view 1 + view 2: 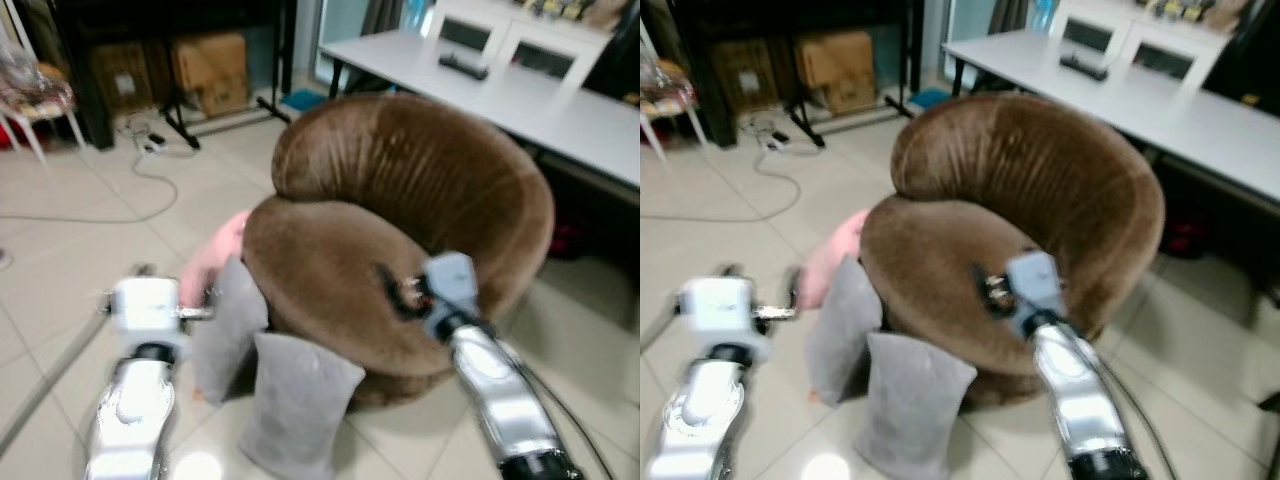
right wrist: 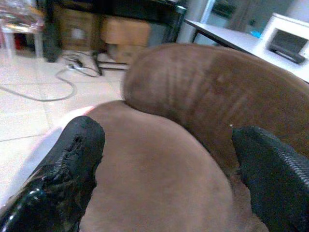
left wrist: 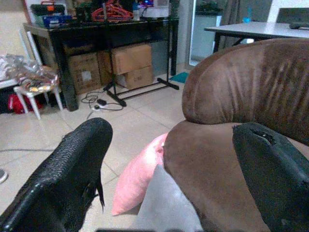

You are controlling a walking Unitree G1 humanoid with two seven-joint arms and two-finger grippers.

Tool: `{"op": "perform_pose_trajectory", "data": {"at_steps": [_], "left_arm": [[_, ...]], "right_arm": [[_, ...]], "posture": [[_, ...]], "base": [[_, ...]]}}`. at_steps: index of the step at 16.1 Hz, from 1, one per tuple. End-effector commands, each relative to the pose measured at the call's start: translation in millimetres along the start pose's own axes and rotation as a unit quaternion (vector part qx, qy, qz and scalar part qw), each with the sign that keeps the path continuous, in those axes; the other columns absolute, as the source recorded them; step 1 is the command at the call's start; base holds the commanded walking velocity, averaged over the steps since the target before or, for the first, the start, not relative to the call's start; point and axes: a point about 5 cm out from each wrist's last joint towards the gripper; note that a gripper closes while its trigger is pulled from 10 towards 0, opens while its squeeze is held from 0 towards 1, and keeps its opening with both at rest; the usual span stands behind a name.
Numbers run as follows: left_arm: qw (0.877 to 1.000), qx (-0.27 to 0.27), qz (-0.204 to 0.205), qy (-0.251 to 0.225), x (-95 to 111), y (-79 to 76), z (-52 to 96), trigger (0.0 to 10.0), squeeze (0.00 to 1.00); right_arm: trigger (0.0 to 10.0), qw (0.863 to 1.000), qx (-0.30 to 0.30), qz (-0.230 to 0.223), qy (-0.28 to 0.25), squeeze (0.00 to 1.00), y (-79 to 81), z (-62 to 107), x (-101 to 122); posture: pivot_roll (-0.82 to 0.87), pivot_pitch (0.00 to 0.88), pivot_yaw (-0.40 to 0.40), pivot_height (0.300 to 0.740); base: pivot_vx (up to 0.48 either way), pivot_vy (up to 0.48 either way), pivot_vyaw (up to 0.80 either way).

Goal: Move the pillow to the sofa from floor

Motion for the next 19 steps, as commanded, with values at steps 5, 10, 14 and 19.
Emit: {"op": "perform_pose_trajectory", "data": {"at_steps": [5, 10, 14, 19], "left_arm": [[1.000, 0.000, -0.010, 0.007, -3.2, 5.2, 4.2, 10.0, 0.00], [1.000, 0.000, -0.013, 0.009, -3.2, 4.8, 4.5, 10.0, 0.00], [1.000, 0.000, -0.015, 0.011, -2.3, 2.2, 3.4, 10.0, 0.00], [1.000, 0.002, -0.016, 0.012, -2.4, 0.4, 1.7, 10.0, 0.00]], "right_arm": [[10.0, 1.000, 0.008, 0.000, -0.016, 0.00, 3.1, -4.1, 9.4], [10.0, 1.000, 0.002, -0.008, -0.014, 0.00, 2.3, -3.3, 8.9], [10.0, 0.999, -0.022, -0.023, -0.003, 0.00, -4.4, -3.0, 6.4], [10.0, 1.000, -0.016, -0.024, -0.008, 0.00, -3.6, -3.6, 8.1]], "posture": [[0.16, 0.000, -0.103, 0.740], [0.15, 0.000, -0.094, 0.740], [0.15, 0.000, -0.092, 0.740], [0.14, 0.000, -0.095, 0.740]], "base": [[0.192, 0.000, 0.00], [0.000, 0.000, 0.00], [0.000, 0.000, 0.00], [0.000, 0.000, 0.00]]}}
Point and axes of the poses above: a point about 5 cm out from each wrist's last joint towards the gripper, its own z axis pointing back from the gripper into the wrist, its own x axis along the axis of the wrist's last joint, y = z × x, and after that the axes turned 15 degrees about z, right-handed
